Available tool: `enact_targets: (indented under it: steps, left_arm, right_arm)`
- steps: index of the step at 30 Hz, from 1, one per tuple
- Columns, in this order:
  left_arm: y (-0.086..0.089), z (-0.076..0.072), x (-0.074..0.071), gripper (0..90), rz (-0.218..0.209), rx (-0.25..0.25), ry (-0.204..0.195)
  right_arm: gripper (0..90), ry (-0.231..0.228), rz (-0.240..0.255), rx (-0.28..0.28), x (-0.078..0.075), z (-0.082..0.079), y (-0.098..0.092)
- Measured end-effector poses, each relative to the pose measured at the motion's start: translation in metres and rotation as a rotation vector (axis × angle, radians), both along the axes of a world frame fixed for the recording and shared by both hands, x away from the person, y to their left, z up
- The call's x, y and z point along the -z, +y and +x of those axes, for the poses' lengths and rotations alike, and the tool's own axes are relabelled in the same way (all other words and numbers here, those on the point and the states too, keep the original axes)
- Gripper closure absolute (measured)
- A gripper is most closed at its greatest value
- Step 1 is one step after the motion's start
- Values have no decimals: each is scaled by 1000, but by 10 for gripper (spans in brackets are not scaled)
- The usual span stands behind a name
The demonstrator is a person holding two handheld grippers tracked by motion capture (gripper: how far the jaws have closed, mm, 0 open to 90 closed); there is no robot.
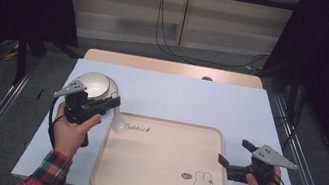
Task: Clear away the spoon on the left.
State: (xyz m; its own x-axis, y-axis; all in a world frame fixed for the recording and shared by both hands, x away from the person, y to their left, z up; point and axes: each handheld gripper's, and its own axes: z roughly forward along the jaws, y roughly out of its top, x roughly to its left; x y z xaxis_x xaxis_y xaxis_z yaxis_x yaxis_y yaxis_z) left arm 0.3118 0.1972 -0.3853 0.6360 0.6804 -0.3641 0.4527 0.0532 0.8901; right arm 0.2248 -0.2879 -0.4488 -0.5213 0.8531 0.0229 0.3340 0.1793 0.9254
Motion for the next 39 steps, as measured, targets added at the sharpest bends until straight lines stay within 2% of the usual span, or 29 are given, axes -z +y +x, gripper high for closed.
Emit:
enact_targets:
  steps: [2, 4, 5, 7, 9, 11, 14, 16, 18, 22, 26, 28, 31, 33, 34, 39]
  left_arm:
    - [-2, -2, 3, 857, 0, 28, 3]
    - [-4, -5, 5, 857, 0, 26, 9]
    - [-5, -6, 6, 857, -13, 38, 11]
    - [-6, -9, 7, 857, 0, 35, 12]
    - [-6, -11, 8, 857, -18, 51, 16]
    - [-7, -14, 9, 857, -6, 55, 15]
    - [-8, -17, 12, 857, -17, 67, 19]
    - [-9, -19, 13, 857, -7, 64, 26]
    - [-11, -22, 15, 856, -20, 83, 36]
    - [-14, -27, 17, 857, -10, 96, 36]
    - [-17, -31, 22, 857, -12, 131, 38]
    - [-18, -34, 24, 856, -2, 120, 51]
    - [-19, -35, 29, 857, -8, 150, 54]
    - [-20, -38, 29, 857, -9, 130, 63]
    - [-20, -37, 30, 857, -15, 149, 63]
    - [-22, -41, 32, 856, -21, 163, 75]
  right_arm:
    - [7, 0, 0, -1, 0, 0, 0]
    - [7, -1, 0, -2, 0, 0, 0]
    - [7, 1, 0, -3, 0, 0, 0]
    - [7, 0, 0, -2, 0, 0, 0]
    - [7, 1, 0, -2, 0, 0, 0]
    - [7, 1, -2, -3, 0, 0, 0]
    - [7, 4, -4, -9, 0, 0, 1]
    - [7, 4, -5, -7, 0, 0, 2]
    - [7, 6, -5, -8, 0, 0, 2]
    - [7, 8, -7, -7, 0, 0, 2]
    - [7, 5, -6, -14, 0, 0, 2]
    - [7, 7, -6, -12, 0, 0, 2]
    - [7, 9, -4, -12, 0, 0, 2]
    - [7, 9, -4, -12, 0, 0, 2]
    - [7, 7, -4, -14, 0, 0, 2]
    - [7, 6, -8, -18, 1, 0, 4]
